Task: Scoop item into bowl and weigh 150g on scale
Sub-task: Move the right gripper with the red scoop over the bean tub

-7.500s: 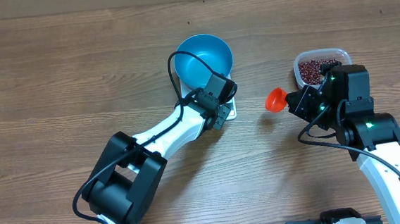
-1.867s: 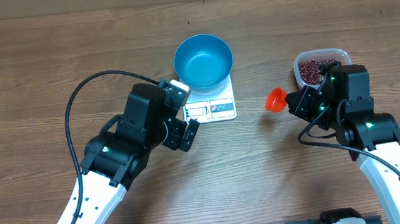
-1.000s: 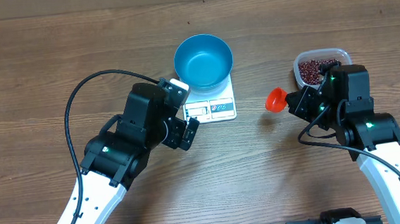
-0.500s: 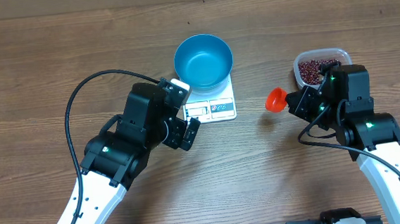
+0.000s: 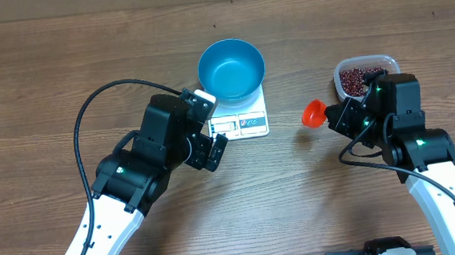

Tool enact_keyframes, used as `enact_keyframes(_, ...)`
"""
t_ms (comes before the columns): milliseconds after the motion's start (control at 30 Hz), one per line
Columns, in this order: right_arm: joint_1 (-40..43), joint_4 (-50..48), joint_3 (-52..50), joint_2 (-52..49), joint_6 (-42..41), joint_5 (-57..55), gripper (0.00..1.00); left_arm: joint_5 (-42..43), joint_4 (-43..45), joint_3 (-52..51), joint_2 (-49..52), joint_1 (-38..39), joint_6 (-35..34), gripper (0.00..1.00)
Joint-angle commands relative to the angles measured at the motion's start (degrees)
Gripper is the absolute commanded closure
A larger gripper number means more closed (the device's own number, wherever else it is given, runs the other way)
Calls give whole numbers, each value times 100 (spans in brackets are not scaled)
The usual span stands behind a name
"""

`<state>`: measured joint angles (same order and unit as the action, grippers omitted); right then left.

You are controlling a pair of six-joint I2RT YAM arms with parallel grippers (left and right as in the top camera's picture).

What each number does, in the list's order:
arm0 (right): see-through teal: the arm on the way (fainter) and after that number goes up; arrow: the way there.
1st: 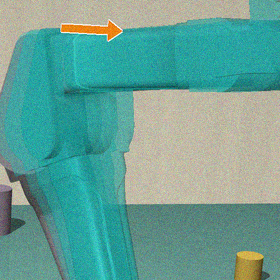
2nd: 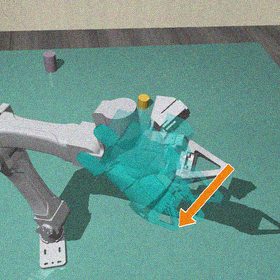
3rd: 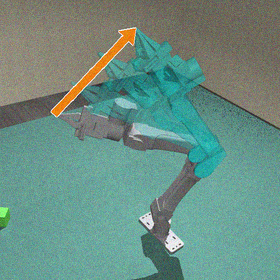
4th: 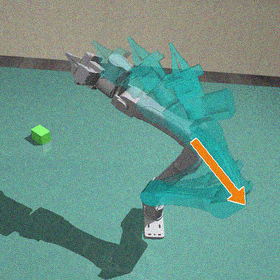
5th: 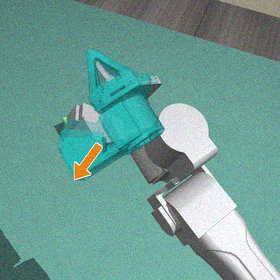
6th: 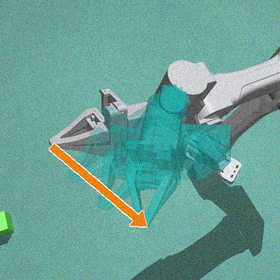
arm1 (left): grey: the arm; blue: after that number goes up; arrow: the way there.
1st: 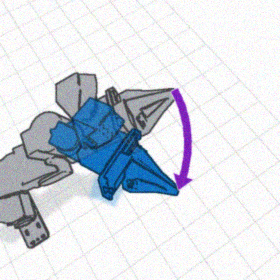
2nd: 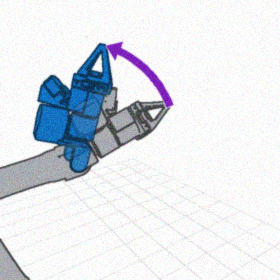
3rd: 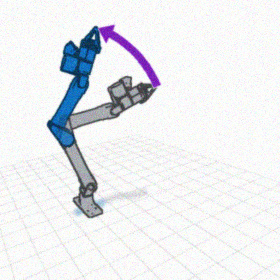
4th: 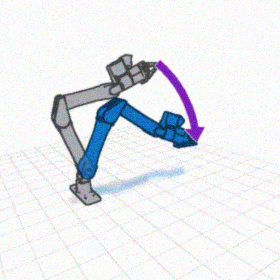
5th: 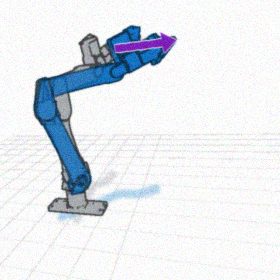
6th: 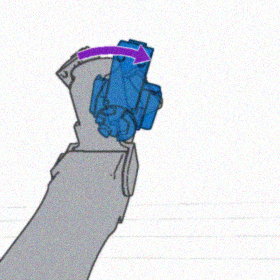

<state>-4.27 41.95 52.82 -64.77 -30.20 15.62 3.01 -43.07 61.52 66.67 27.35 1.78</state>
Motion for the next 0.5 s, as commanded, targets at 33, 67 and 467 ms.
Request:
enact_keyframes(33,-17,-72,243,101,7,-35,96,90,22,138,35,15,-70,0)
enact_keyframes(67,-17,-70,243,101,7,-35,96,90,22,138,35,15,-70,0)
enact_keyframes(467,-15,-87,245,101,188,-35,96,90,22,138,35,15,-70,1)
